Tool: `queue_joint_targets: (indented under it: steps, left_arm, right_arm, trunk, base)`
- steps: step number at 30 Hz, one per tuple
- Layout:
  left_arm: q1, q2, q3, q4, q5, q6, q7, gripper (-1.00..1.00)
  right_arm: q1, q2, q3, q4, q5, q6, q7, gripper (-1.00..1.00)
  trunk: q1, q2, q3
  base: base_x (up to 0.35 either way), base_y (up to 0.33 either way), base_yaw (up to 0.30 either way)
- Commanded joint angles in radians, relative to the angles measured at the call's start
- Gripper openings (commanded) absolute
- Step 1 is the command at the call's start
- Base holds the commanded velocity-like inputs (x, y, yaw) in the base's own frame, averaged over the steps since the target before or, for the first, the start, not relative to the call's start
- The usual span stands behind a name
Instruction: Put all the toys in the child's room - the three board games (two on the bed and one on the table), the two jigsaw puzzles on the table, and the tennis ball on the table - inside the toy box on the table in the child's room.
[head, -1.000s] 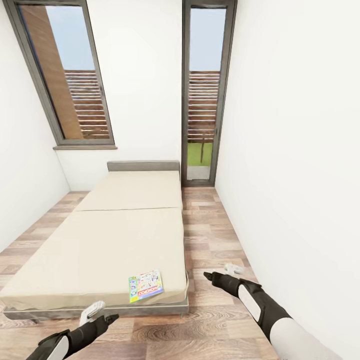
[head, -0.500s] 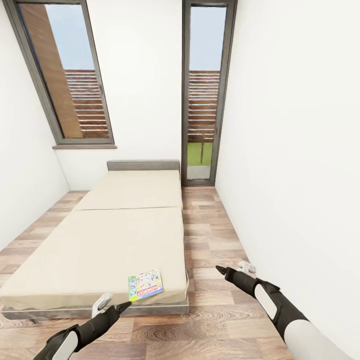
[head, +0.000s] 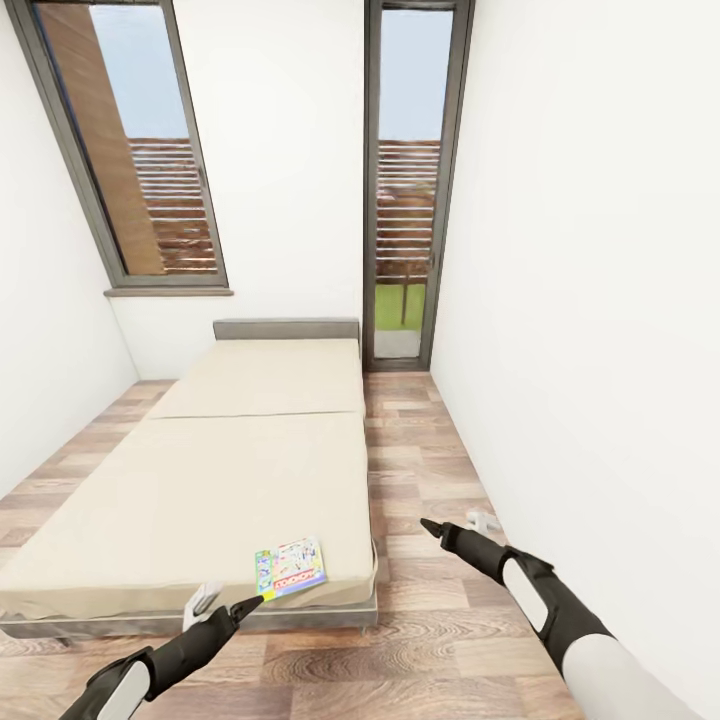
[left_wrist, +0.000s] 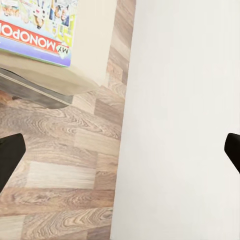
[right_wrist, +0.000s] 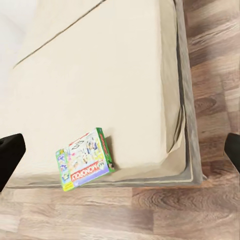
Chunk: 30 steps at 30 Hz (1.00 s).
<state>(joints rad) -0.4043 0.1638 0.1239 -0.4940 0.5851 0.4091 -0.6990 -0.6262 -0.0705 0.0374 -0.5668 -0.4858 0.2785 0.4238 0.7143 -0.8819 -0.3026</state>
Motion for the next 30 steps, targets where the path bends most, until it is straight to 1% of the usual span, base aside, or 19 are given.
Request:
queue_joint_targets:
  steps: [1,5,8,10,12,14,19,21,23,30]
  left_arm:
    - [-0.001,0.0,0.002,0.0,0.006,0.008,-0.003,1.0]
    - [-0.001,-0.001,0.002,0.0,0.007,0.008,-0.004,1.0]
    - [-0.001,0.0,0.002,0.0,0.007,0.008,-0.005,1.0]
    - [-0.001,0.0,0.002,0.0,0.007,0.008,-0.005,1.0]
    - [-0.001,0.001,0.002,0.0,0.007,0.008,-0.006,1.0]
    - [-0.001,0.002,0.002,0.0,0.008,0.008,-0.008,1.0]
    - [-0.001,0.011,0.003,0.0,0.009,0.008,-0.014,1.0]
    - [-0.001,0.013,0.003,0.0,0.009,0.008,-0.015,1.0]
    - [-0.001,0.016,0.003,0.001,0.009,0.009,-0.017,1.0]
    - [-0.001,0.03,0.005,0.001,0.01,0.014,-0.032,1.0]
  right_arm:
    - [-0.001,-0.002,0.007,-0.014,-0.009,0.006,-0.005,1.0]
    - [0.0,-0.003,0.012,-0.083,-0.023,0.01,-0.008,1.0]
    - [0.002,-0.003,0.01,-0.097,-0.028,0.011,-0.007,1.0]
    - [0.003,-0.003,0.001,-0.1,-0.03,0.011,-0.006,1.0]
    - [0.004,-0.003,-0.014,-0.099,-0.031,0.011,-0.005,1.0]
    - [0.004,-0.003,-0.04,-0.099,-0.033,0.011,-0.005,1.0]
    - [0.004,-0.004,-0.129,-0.098,-0.034,0.017,-0.004,1.0]
    - [0.005,-0.006,-0.147,-0.099,-0.034,0.019,-0.003,1.0]
    - [0.005,-0.009,-0.162,-0.099,-0.034,0.022,0.002,1.0]
    - [0.004,-0.005,-0.172,-0.098,-0.034,0.025,0.011,1.0]
  trunk:
    - [0.004,-0.008,-0.005]
    - [0.019,-0.036,-0.017]
    - [0.031,-0.057,-0.026]
    - [0.039,-0.071,-0.033]
    - [0.046,-0.085,-0.039]
    - [0.054,-0.099,-0.045]
    - [0.073,-0.134,-0.061]
    - [0.081,-0.148,-0.067]
    - [0.088,-0.162,-0.073]
    - [0.115,-0.211,-0.095]
  base:
    - [0.0,0.0,0.0]
    - [0.0,0.0,0.0]
    - [0.0,0.0,0.0]
    - [0.0,0.0,0.0]
    - [0.0,0.0,0.0]
    - [0.0,0.0,0.0]
    - [0.0,0.0,0.0]
    - [0.0,0.0,0.0]
    - [0.0,0.0,0.0]
    - [0.0,0.0,0.0]
